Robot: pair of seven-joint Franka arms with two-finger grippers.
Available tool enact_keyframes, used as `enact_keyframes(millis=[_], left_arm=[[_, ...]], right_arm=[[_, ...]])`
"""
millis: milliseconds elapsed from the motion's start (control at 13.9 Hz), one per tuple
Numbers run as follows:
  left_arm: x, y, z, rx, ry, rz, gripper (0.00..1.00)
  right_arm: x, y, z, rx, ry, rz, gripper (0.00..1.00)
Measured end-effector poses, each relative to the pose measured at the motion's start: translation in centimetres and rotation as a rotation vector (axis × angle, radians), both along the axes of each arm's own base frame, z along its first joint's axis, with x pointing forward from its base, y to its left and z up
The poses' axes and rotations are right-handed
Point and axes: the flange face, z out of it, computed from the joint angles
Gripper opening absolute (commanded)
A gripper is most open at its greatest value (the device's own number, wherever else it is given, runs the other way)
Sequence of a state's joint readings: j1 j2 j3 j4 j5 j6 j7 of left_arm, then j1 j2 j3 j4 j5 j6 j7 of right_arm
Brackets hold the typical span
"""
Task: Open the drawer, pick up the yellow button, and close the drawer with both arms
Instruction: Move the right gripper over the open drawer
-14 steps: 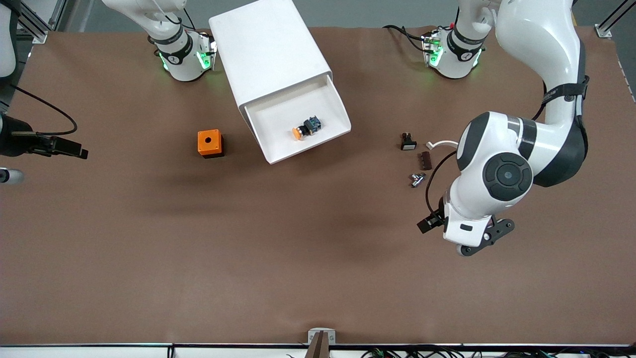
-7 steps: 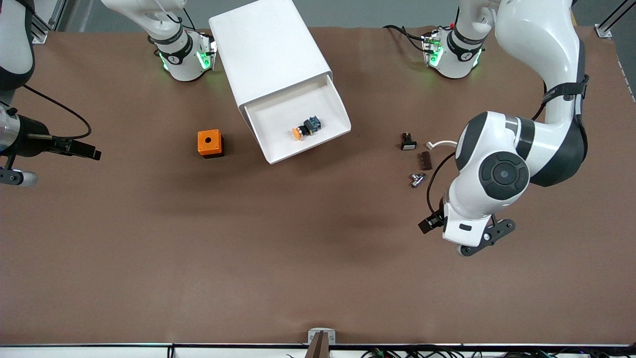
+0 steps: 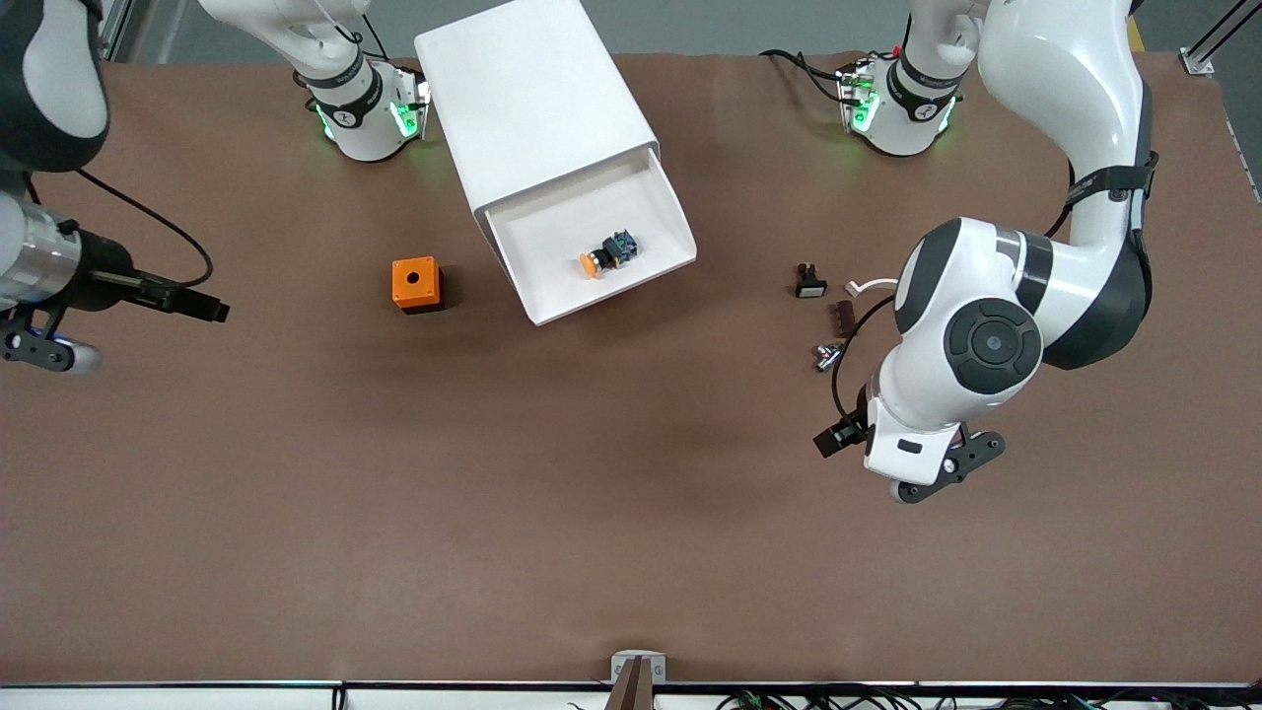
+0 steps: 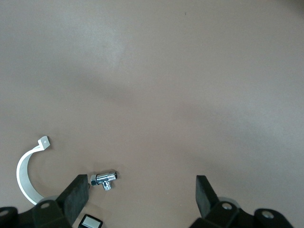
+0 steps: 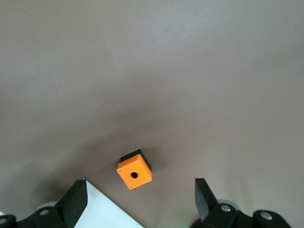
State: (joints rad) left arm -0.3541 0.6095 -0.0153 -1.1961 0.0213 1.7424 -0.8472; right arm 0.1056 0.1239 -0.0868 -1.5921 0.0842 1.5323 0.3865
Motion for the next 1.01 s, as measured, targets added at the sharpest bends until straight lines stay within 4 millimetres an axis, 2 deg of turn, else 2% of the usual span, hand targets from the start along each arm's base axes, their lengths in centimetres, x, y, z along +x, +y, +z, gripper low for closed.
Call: enact_keyframes(millis=[361,1010], left_arm=[[0.0,0.0,0.0,0.000,0.000,0.001,0.99],[0.0,0.0,0.0,-0.001,0.000,0.000,0.99]], right_arm=[[-1.2,9.0,0.1,-0.066,0.028,-0.182,1.00],[-5.3,22.9,0.0,-0.147,0.008,-0.446,1.00]])
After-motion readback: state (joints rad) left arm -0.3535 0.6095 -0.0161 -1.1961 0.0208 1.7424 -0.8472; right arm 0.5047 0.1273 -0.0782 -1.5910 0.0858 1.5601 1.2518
